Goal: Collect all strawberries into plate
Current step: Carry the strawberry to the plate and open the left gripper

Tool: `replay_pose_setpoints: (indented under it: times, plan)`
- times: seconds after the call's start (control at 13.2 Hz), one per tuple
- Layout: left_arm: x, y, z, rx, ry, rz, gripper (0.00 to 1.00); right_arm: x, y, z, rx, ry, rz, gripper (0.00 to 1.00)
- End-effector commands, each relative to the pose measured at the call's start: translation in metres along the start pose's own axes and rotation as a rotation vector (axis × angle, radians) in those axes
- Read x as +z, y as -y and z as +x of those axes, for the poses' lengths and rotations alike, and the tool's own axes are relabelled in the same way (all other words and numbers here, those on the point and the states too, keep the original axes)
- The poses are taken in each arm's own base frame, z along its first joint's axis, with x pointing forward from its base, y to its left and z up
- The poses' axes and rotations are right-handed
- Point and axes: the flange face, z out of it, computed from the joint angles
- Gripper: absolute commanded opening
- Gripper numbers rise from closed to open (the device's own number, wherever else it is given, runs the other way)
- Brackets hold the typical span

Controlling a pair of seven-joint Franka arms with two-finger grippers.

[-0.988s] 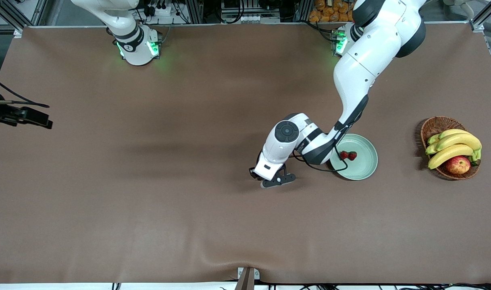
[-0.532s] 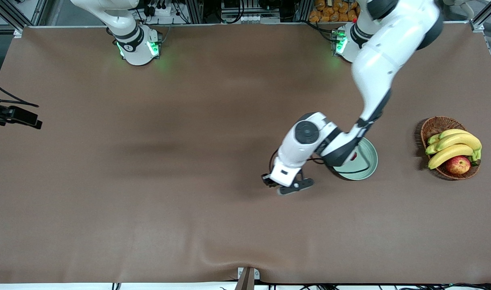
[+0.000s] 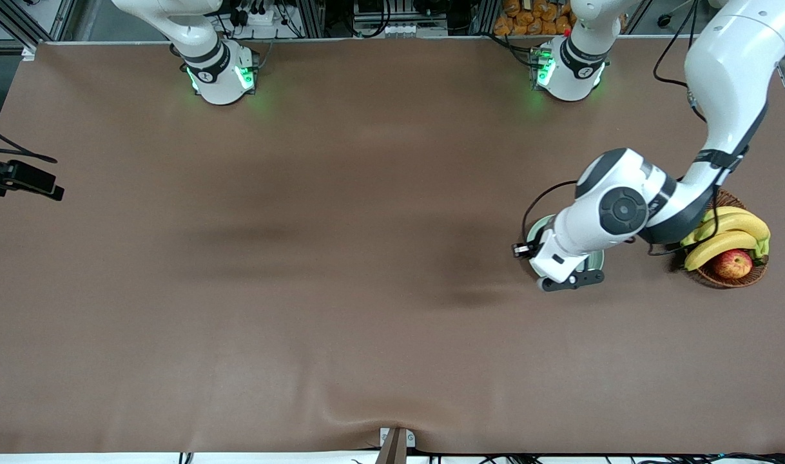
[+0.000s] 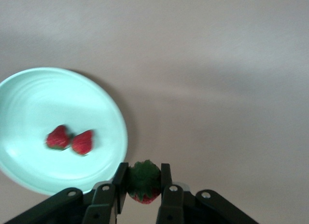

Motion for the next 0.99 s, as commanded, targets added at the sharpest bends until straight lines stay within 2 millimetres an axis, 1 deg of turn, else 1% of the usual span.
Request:
replay_pose_setpoints:
  times: [0.0, 0.08, 0.15, 0.23, 0.3, 0.38, 0.46, 0.53, 0.61, 0.68, 0.76, 0.91]
  plan:
    - [0.01, 0.011, -0.012, 0.038, 0.002, 0.141, 0.08, 0.001, 0.001, -0.007, -0.016, 0.014, 0.011, 1.0]
    - [0.02, 0.019, -0.01, 0.054, -0.01, 0.187, 0.09, 0.006, 0.001, -0.008, -0.016, 0.035, 0.011, 1.0]
    - [0.031, 0.032, -0.005, 0.048, -0.01, 0.218, 0.1, 0.007, 0.002, -0.008, -0.015, 0.04, 0.008, 1.0]
    - [0.039, 0.04, -0.001, 0.054, -0.013, 0.242, 0.1, 0.006, 0.001, -0.009, -0.015, 0.04, 0.007, 1.0]
    - [0.046, 0.045, 0.003, 0.067, -0.014, 0.254, 0.12, 0.007, 0.0, -0.01, -0.012, 0.052, 0.007, 1.0]
    - [0.052, 0.051, 0.008, 0.066, -0.023, 0.263, 0.17, 0.005, -0.001, -0.012, -0.011, 0.055, 0.006, 1.0]
    - [0.058, 0.055, 0.012, 0.065, -0.03, 0.261, 0.31, 0.006, -0.004, -0.011, -0.006, 0.055, 0.006, 1.0]
    - [0.061, 0.057, 0.016, 0.062, -0.042, 0.245, 0.53, 0.006, -0.005, -0.011, -0.003, 0.057, 0.006, 1.0]
    - [0.067, 0.062, 0.021, 0.055, -0.047, 0.241, 0.71, 0.007, -0.004, -0.01, -0.004, 0.058, 0.004, 1.0]
    - [0.069, 0.063, 0.024, 0.052, -0.058, 0.23, 0.95, 0.007, -0.003, -0.01, -0.003, 0.058, 0.004, 1.0]
    - [0.07, 0.065, 0.027, 0.046, -0.065, 0.22, 1.0, 0.009, -0.004, -0.008, 0.003, 0.058, 0.007, 1.0]
    - [0.066, 0.067, 0.031, 0.046, -0.072, 0.217, 1.0, 0.009, -0.008, -0.008, 0.006, 0.059, 0.015, 1.0]
